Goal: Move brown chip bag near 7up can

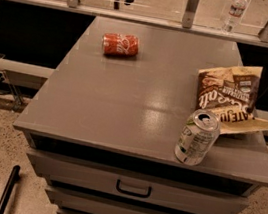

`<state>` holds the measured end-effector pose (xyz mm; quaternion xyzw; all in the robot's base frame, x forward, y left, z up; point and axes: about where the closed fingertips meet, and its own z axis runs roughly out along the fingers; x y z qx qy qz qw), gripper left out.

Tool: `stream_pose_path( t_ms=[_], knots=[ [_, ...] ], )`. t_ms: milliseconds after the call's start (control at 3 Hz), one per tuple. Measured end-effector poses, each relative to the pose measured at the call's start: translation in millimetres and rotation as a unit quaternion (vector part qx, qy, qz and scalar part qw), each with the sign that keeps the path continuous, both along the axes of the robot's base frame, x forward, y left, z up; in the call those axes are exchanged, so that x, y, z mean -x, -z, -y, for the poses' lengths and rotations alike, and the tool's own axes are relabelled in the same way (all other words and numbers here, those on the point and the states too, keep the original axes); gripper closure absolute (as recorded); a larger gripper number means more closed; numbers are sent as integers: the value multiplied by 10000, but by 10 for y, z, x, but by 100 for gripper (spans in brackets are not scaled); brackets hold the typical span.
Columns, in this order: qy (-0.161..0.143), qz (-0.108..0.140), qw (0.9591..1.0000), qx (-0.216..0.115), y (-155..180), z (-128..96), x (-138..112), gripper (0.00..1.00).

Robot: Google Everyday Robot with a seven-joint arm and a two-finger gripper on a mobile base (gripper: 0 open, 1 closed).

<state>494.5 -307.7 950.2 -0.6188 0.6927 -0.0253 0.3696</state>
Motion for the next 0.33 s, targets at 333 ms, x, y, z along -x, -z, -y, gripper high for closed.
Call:
stream_pose_path(
  t_ms=[333],
  knots=[
    [19, 53, 10000, 17, -61, 26, -4, 0]
  ],
)
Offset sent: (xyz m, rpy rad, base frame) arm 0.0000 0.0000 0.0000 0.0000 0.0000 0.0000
